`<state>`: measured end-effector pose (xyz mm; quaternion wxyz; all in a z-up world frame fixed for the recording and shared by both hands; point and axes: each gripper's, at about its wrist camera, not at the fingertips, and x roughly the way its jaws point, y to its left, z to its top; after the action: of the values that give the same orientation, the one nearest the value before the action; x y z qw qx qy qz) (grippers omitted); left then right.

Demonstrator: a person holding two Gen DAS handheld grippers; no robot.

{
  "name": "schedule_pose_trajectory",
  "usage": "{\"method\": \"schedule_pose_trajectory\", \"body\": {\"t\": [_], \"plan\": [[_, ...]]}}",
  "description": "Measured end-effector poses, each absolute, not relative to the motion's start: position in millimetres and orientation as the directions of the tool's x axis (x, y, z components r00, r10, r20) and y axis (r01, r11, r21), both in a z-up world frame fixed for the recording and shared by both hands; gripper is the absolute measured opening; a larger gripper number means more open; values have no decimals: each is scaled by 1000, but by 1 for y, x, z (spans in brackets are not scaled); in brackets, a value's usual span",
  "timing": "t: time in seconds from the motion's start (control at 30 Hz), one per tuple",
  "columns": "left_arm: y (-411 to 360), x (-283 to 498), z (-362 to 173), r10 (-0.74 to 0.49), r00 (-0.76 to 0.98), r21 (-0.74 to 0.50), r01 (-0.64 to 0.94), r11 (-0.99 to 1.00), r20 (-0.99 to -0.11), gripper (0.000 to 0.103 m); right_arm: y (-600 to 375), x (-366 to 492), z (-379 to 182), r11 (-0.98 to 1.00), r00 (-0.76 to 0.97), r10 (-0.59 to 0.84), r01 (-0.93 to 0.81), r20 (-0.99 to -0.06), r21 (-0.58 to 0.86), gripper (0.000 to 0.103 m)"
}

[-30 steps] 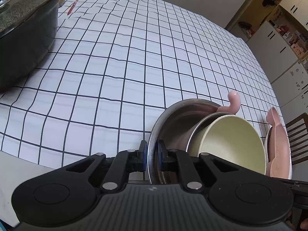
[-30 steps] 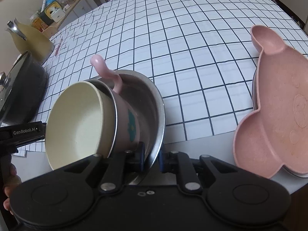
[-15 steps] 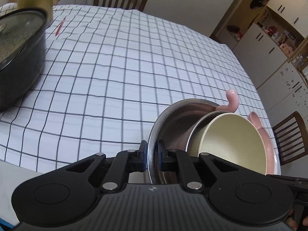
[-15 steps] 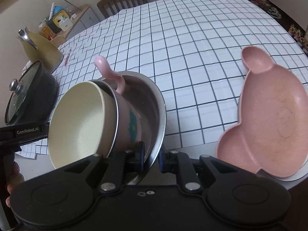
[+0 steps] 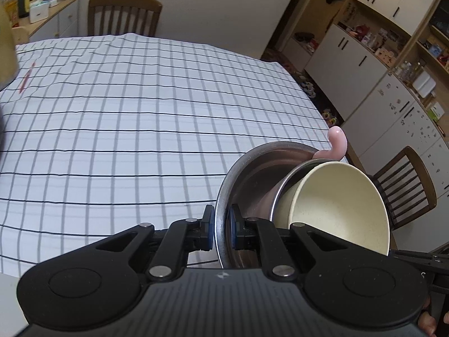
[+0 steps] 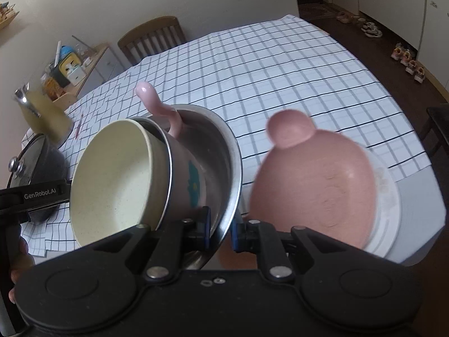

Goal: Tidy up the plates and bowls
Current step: 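Lift the nested stack with both grippers and carry it over the pink plate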

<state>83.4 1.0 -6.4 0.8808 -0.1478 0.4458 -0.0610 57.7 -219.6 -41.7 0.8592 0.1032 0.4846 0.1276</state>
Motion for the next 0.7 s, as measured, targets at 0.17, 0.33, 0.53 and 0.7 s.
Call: {"method": "schedule_pose_trajectory", "body": {"t": [0.17,0.33,0.53,0.7], "plan": [[-42,96,-8,-242,591,-310,-15,951,-770,10,-260,66,-43,948,499,312,-107,-809,299,15],[-80,103,-18,-232,578,-306,-32,952,-782,10,-302,75,-49,947,481,317,-113,-817,301,15],[-115,103,-30,-208,567,-291,-58,955,-797,10,-341,88,-58,944,455,329,-141,-828,298,14],[-135,100,-41,-174,549,-262,-84,961,-817,10,-366,95,-72,938,419,346,-158,-840,308,14]]}}
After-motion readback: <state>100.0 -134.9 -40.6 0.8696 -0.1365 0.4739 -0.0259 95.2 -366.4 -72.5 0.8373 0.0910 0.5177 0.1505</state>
